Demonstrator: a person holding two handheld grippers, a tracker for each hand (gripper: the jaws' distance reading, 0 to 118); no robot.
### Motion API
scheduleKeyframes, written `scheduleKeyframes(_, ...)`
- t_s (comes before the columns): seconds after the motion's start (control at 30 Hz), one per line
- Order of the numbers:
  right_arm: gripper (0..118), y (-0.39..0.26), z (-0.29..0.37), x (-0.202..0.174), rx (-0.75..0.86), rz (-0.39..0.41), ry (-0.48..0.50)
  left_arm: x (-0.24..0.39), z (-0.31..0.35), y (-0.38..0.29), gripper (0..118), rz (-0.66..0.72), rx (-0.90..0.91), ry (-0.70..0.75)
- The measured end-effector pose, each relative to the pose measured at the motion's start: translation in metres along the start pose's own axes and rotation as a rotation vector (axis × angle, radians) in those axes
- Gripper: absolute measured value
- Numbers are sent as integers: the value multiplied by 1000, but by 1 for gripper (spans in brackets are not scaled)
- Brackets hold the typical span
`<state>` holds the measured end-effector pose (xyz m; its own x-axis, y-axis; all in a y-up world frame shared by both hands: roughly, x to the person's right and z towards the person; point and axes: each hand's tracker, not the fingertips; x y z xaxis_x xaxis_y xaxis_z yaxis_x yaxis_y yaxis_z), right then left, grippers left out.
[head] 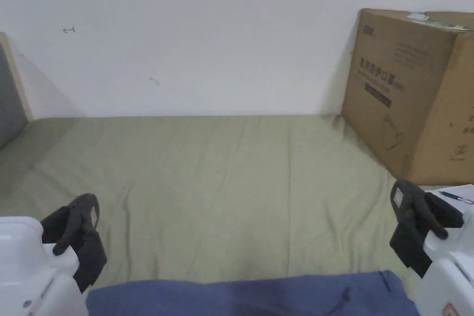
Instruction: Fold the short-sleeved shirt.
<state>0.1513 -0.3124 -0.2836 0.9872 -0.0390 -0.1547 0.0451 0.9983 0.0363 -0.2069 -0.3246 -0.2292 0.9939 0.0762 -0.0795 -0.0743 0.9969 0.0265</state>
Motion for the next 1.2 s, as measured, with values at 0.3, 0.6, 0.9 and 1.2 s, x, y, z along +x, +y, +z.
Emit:
scheduleKeyframes(0.3, 0, -2, 13, 16, -106, 109, 34, -95, -34, 9, 0, 84, -424, -36)
scheduleKeyframes(0.6, 0, -31, -12, -1, -297, 108, 101, -243, -114, -128, 117, 937, -981, -270)
scheduleKeyframes(0.9, 0, -48, -40, -12, -417, 96, 129, -221, -184, -236, 118, 1176, -1153, -503)
scheduleKeyframes(1.2, 0, -66, -49, -10, -512, 58, 131, -164, -196, -233, 7, 917, -1153, -280)
